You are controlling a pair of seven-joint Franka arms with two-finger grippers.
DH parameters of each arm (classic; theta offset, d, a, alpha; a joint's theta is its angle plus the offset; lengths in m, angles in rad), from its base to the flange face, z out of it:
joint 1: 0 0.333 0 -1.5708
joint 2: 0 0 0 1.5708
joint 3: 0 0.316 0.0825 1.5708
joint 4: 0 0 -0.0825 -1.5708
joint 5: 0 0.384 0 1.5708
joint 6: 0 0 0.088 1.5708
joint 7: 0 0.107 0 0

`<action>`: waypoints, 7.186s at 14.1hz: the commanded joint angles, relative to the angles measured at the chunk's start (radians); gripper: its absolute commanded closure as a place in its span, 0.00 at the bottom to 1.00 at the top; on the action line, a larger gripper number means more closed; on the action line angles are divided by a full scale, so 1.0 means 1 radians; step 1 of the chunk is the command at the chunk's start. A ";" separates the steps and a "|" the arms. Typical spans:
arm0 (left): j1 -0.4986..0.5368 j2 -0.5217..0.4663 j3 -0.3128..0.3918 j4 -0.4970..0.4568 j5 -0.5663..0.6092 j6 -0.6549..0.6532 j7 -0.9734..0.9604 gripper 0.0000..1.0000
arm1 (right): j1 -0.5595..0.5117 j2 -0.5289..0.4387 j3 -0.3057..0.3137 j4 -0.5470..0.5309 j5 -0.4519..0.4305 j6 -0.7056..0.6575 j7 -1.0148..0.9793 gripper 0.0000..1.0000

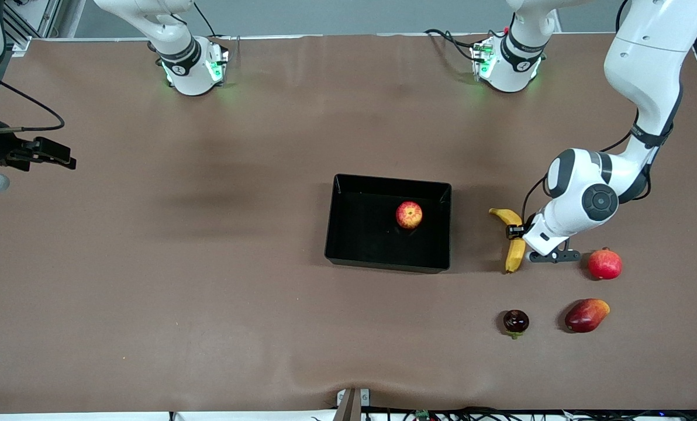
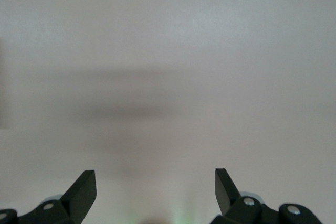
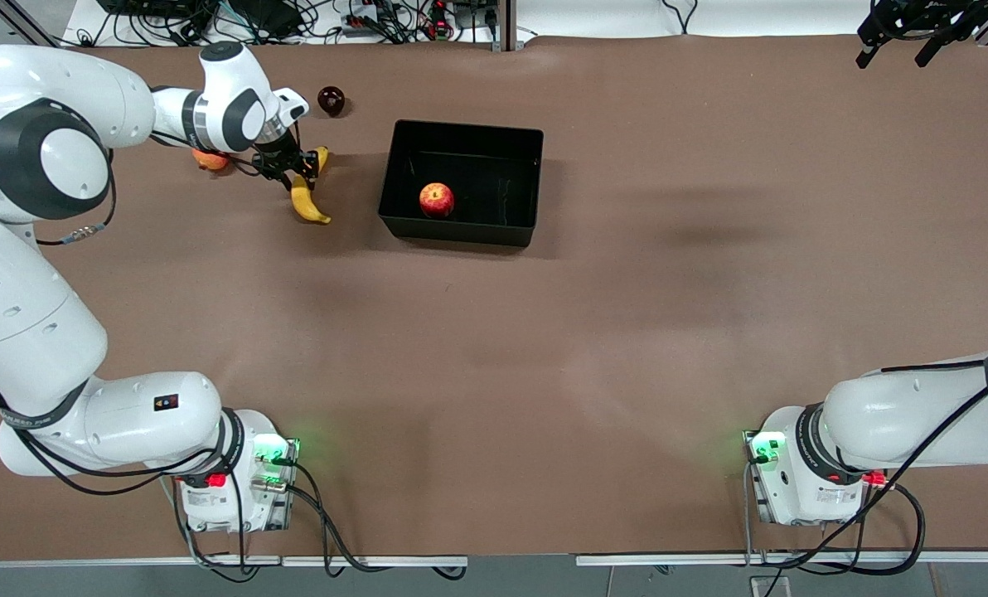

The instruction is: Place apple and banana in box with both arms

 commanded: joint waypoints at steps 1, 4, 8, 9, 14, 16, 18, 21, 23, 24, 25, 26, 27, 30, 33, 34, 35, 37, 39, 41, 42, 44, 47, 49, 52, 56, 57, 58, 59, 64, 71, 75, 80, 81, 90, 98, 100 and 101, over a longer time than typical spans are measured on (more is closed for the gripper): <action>0.004 -0.015 -0.006 -0.005 0.020 0.010 0.008 1.00 | -0.013 -0.037 0.015 -0.034 -0.019 0.055 -0.008 0.00; 0.006 -0.116 -0.049 0.008 0.019 -0.112 0.004 1.00 | -0.013 -0.037 0.015 -0.029 -0.020 0.066 -0.011 0.00; 0.006 -0.228 -0.120 0.068 0.004 -0.275 -0.007 1.00 | -0.013 -0.035 0.016 -0.031 -0.065 0.057 -0.013 0.00; 0.006 -0.234 -0.149 0.100 -0.007 -0.321 -0.013 1.00 | -0.013 -0.035 0.016 -0.031 -0.065 0.054 -0.006 0.00; -0.034 -0.185 -0.296 0.246 -0.019 -0.430 -0.336 1.00 | -0.012 -0.035 0.019 -0.028 -0.023 0.025 -0.008 0.00; -0.111 -0.146 -0.301 0.291 -0.021 -0.430 -0.488 1.00 | -0.010 -0.037 0.018 -0.025 -0.002 0.014 -0.009 0.00; -0.203 -0.071 -0.301 0.366 -0.015 -0.428 -0.669 1.00 | -0.010 -0.035 0.018 -0.023 0.001 0.021 -0.013 0.00; -0.335 0.057 -0.286 0.485 0.026 -0.425 -0.841 1.00 | -0.010 -0.035 0.019 -0.022 0.003 0.025 -0.011 0.00; -0.382 0.133 -0.281 0.548 0.068 -0.416 -0.910 1.00 | -0.010 -0.035 0.019 -0.019 0.003 0.029 -0.013 0.00; -0.410 0.169 -0.281 0.585 0.091 -0.415 -0.945 1.00 | -0.010 -0.035 0.019 -0.011 0.006 0.034 -0.013 0.00; -0.425 0.198 -0.281 0.605 0.112 -0.413 -0.972 1.00 | -0.010 -0.035 0.019 -0.006 0.020 0.037 -0.013 0.00; -0.430 0.213 -0.281 0.608 0.132 -0.412 -0.981 1.00 | -0.010 -0.037 0.019 -0.005 0.038 0.034 -0.011 0.00; -0.432 0.226 -0.281 0.607 0.149 -0.408 -0.981 1.00 | -0.012 -0.039 0.018 -0.005 0.044 0.032 -0.013 0.00; -0.456 0.266 -0.281 0.607 0.185 -0.408 -0.981 1.00 | -0.013 -0.040 0.018 0.003 0.044 0.025 -0.011 0.00; -0.465 0.299 -0.281 0.607 0.226 -0.395 -0.980 1.00 | -0.010 -0.035 0.018 0.006 0.044 0.020 -0.009 0.00; -0.471 0.306 -0.281 0.605 0.234 -0.366 -0.981 1.00 | -0.012 -0.035 0.018 0.006 0.044 0.021 -0.009 0.00; -0.473 0.319 -0.281 0.605 0.234 -0.344 -0.981 1.00 | -0.012 -0.037 0.018 0.006 0.044 0.020 -0.009 0.00; -0.476 0.342 -0.280 0.607 0.249 -0.292 -0.981 1.00 | -0.012 -0.037 0.018 0.006 0.043 0.021 -0.009 0.00; -0.478 0.364 -0.280 0.607 0.257 -0.251 -0.981 1.00 | -0.012 -0.035 0.018 0.006 0.044 0.020 -0.009 0.00; -0.481 0.375 -0.272 0.607 0.257 -0.238 -0.978 0.87 | -0.012 -0.035 0.018 0.006 0.044 0.021 -0.005 0.00; -0.496 0.375 -0.249 0.607 0.257 -0.238 -0.978 0.78 | -0.010 -0.035 0.018 0.006 0.044 0.021 -0.002 0.00; -0.542 0.375 -0.189 0.610 0.255 -0.231 -0.978 0.47 | -0.010 -0.037 0.019 0.006 0.044 0.021 0.000 0.00; -0.551 0.365 -0.171 0.611 0.255 -0.220 -0.963 0.00 | -0.010 -0.037 0.019 0.008 0.044 0.021 0.000 0.00; -0.550 0.343 -0.171 0.634 0.258 -0.230 -0.963 0.00 | -0.010 -0.037 0.019 0.008 0.044 0.021 0.000 0.00; -0.487 0.231 -0.172 0.634 0.260 -0.293 -0.911 0.00 | -0.010 -0.037 0.021 0.009 0.044 0.021 0.001 0.00; -0.383 0.067 -0.183 0.633 0.211 -0.440 -0.840 0.00 | -0.012 -0.035 0.021 0.008 0.044 0.021 0.000 0.00; -0.349 0.030 -0.183 0.633 0.186 -0.476 -0.799 0.00 | -0.013 -0.035 0.021 0.008 0.044 0.021 0.000 0.00; -0.320 -0.002 -0.183 0.634 0.163 -0.514 -0.750 0.00 | -0.015 -0.034 0.021 0.008 0.044 0.021 0.000 0.00; -0.286 -0.038 -0.183 0.634 0.134 -0.551 -0.707 0.00 | -0.015 -0.034 0.022 0.008 0.044 0.021 0.001 0.00; -0.176 -0.185 -0.180 0.633 0.111 -0.727 -0.673 0.00 | -0.018 -0.035 0.022 0.008 0.044 0.020 -0.002 0.00; -0.058 -0.322 -0.178 0.634 0.091 -0.875 -0.380 0.00 | -0.018 -0.035 0.022 0.008 0.043 0.025 -0.005 0.00; -0.045 -0.394 -0.119 0.624 0.056 -0.937 -0.173 0.00 | -0.015 -0.035 0.024 0.014 0.033 0.029 -0.009 0.00; -0.155 -0.472 0.131 0.582 -0.048 -0.993 0.083 0.00 | -0.015 -0.034 0.024 0.014 0.033 0.028 -0.003 0.00; -0.186 -0.489 0.183 0.563 -0.059 -0.994 0.132 0.00 | -0.013 -0.034 0.024 0.015 0.033 0.028 -0.003 0.00; -0.175 -0.624 0.199 0.435 -0.078 -0.985 0.221 0.00 | -0.015 -0.028 0.024 0.026 0.035 0.029 -0.003 0.00; -0.189 -0.593 0.170 0.480 -0.127 -0.990 0.136 0.00 | -0.012 -0.026 0.024 0.026 0.033 0.032 -0.003 0.00; -0.192 -0.592 0.165 0.478 -0.127 -0.993 0.130 0.00 | -0.012 -0.028 0.024 0.026 0.030 0.034 -0.003 0.00; -0.188 -0.590 0.156 0.478 -0.128 -0.993 0.128 0.00 | -0.012 -0.028 0.024 0.026 0.032 0.032 -0.003 0.00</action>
